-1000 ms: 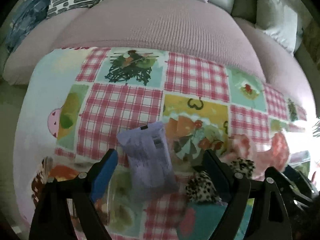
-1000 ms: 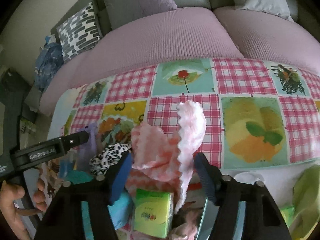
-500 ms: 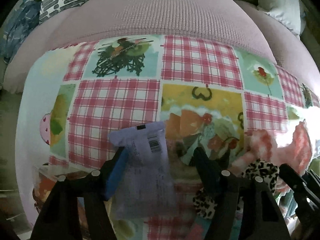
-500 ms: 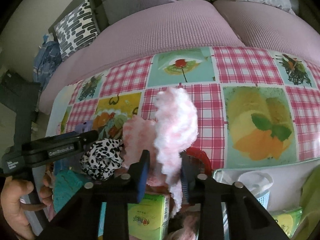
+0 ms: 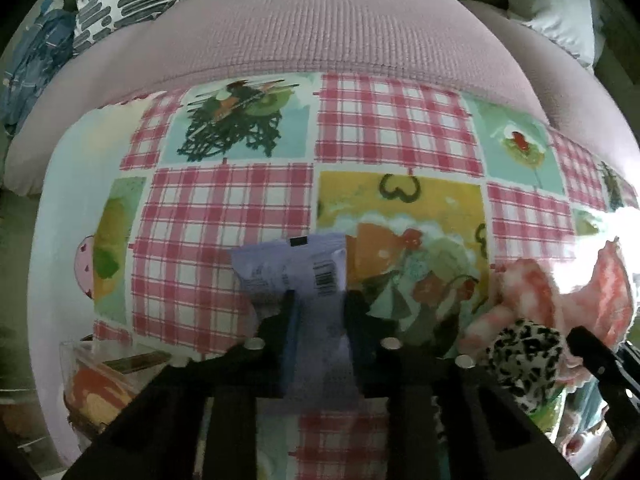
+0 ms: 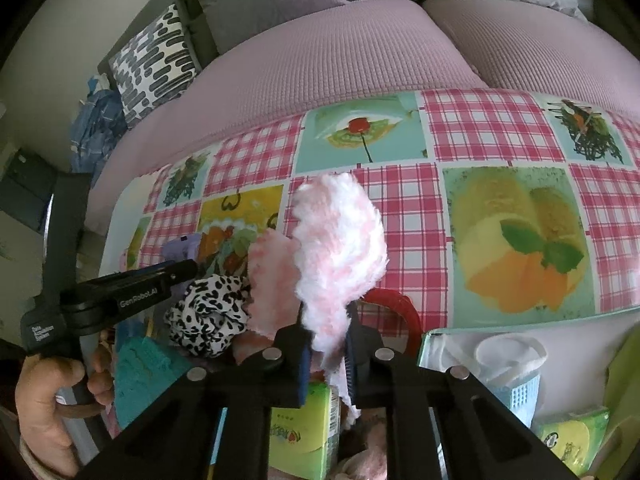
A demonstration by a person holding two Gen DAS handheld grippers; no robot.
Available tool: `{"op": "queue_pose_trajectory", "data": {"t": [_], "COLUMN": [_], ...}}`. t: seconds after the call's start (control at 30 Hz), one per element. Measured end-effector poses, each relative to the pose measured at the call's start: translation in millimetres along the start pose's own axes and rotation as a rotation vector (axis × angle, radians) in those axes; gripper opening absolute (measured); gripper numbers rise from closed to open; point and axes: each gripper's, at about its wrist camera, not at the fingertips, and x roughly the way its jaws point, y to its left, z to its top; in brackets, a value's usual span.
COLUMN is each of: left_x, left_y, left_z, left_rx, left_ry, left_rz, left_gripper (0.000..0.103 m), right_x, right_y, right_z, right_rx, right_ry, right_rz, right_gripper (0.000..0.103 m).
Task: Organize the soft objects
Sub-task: 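Lift the purple packet with the left tool while the right tool carries the pink towel to the tray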
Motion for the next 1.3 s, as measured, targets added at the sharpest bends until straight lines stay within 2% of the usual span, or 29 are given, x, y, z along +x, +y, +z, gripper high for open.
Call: {"op": "queue_pose_trajectory", "data": {"t": [0.17,0.2,0.33,0.73,0.87,0.9,0.97,1.0,1.03,1.1,1.3], "left_x": [-3,-4,-9,-33,-30,-30,-27,-27,-25,-15,-3], "left_y": [-3,-3,-4,13,26,27,27,27,28,27,19], "left_z": [-1,-1,-2,-3,4,5,7,8,11,17,18], "left_rx": [0.016,0.019,0.029,-0.001,-0.027,-0.025,-0.018,-0.013,-0.012,-0.004,0.023], "left_ry": [-0.010,-0.014,-0.019,-0.050,-0.038,-0.028,-0.018,-0.015,-0.014,-0.002,0.045], "left_rz": [0.001,-0.011,-0.032,-0.040,-0.011,-0.017,-0.009,-0.001,0.003,-0.006,0.065], "left_gripper": [0.015,0.009,0.001,0.000,0.001,0.004,0.025,0.048,0.055,0.055,0.059], "right_x": [-11,-14,-28,-55,-55,-55,-55,-56,-56,-56,-56], "right_y": [1,2,6,13,11,10,8,9,8,10,10], "right_z": [0,0,1,3,2,2,3,3,3,4,4], "right_rx": [-0.001,-0.001,-0.010,-0.034,-0.031,-0.031,-0.029,-0.028,-0.028,-0.034,-0.040], "right_ry": [-0.022,-0.028,-0.052,-0.093,-0.088,-0.088,-0.088,-0.088,-0.089,-0.090,-0.087], "right_rz": [0.015,0.018,0.034,0.046,0.050,0.050,0.051,0.052,0.052,0.048,0.046], "right_gripper": [0.009,0.009,0.009,0.009,0.009,0.009,0.009,0.009,0.009,0.009,0.009]}}
